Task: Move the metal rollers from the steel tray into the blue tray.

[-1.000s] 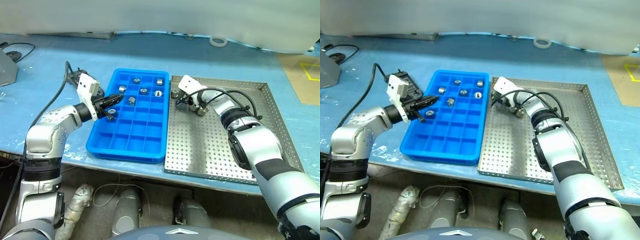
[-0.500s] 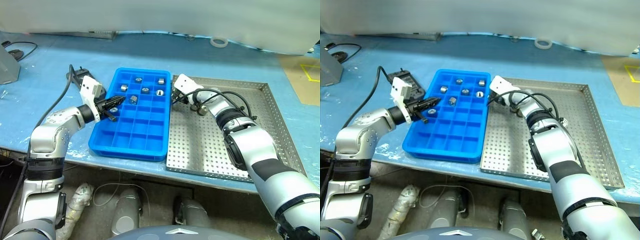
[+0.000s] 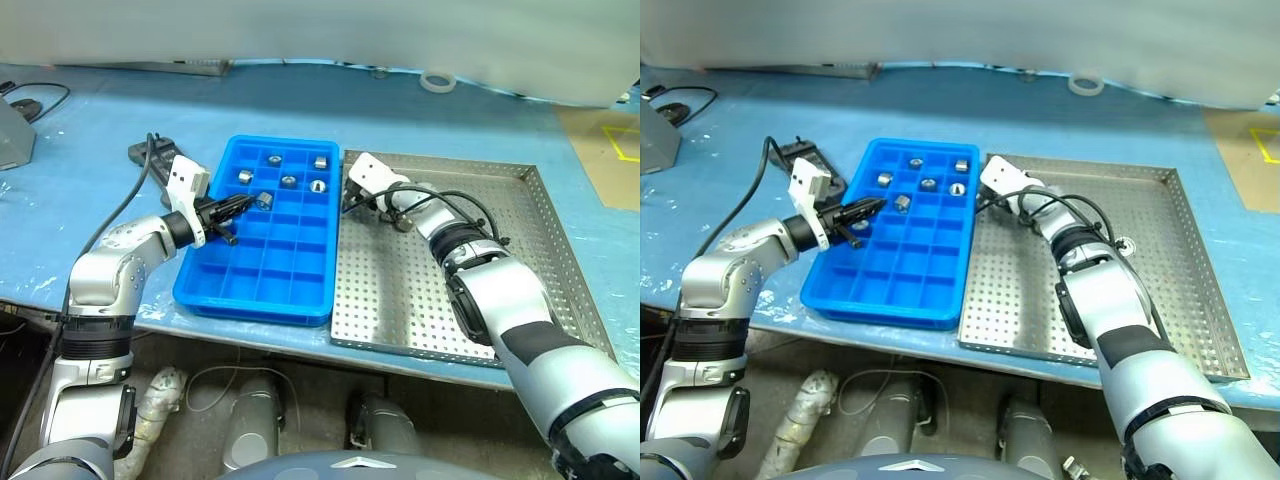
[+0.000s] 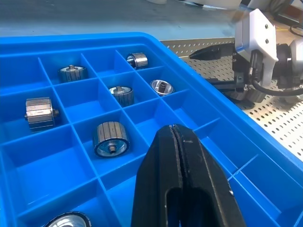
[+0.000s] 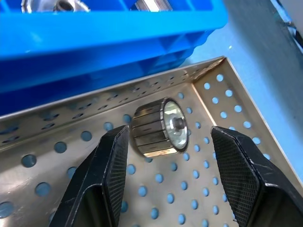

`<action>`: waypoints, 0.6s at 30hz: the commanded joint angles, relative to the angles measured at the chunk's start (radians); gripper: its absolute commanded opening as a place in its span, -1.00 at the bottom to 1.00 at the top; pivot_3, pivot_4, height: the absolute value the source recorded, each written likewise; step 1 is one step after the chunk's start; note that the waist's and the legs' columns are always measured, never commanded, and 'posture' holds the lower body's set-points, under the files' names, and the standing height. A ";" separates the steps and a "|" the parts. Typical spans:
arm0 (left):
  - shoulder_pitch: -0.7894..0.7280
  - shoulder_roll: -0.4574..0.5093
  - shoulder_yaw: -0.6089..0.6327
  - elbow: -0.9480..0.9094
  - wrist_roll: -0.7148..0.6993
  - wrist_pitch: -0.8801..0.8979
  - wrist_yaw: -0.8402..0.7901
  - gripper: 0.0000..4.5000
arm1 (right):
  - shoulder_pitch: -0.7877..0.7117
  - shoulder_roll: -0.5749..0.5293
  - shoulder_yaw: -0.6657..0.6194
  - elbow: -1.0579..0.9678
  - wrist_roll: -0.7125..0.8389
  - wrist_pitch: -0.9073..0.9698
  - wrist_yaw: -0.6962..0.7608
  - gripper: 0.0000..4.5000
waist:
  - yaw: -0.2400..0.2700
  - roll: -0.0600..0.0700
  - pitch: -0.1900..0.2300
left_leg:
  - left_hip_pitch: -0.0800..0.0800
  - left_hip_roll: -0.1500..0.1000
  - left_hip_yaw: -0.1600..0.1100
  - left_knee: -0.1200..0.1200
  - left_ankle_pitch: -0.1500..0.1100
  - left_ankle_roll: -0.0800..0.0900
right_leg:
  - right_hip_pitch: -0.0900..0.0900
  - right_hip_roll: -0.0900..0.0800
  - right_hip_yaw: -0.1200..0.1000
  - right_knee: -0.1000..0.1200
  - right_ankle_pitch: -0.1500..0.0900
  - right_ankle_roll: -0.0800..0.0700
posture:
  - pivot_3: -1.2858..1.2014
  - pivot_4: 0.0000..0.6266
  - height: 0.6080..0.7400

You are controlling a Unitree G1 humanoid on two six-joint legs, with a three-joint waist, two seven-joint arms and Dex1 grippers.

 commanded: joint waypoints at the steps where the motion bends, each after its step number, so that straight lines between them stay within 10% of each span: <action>1: -0.019 -0.002 0.001 -0.003 0.005 -0.028 0.009 -1.00 | -0.002 0.010 -0.019 -0.005 0.014 0.007 -0.036 0.28 | 0.000 0.000 0.000 | 0.000 0.000 0.000 0.000 0.000 0.000 | 0.000 0.000 0.000 0.000 0.000 0.000 | 0.17 -0.52 1.00; 10: -0.035 -0.008 -0.014 0.023 0.015 -0.040 0.021 -1.00 | 0.001 0.029 -0.027 -0.004 0.013 0.019 -0.100 0.28 | 0.000 0.000 0.000 | 0.001 0.000 0.000 0.000 -0.001 -0.004 | 0.001 0.000 0.000 0.000 0.000 0.000 | 0.16 -0.52 1.00; 18: -0.040 -0.020 -0.019 0.032 0.019 -0.041 0.033 -1.00 | 0.005 0.040 -0.043 -0.003 0.018 0.030 -0.133 -0.74 | -0.001 0.000 0.000 | 0.001 0.000 0.000 0.000 -0.001 -0.004 | 0.001 0.000 0.000 0.001 0.000 0.000 | 0.16 -0.52 1.00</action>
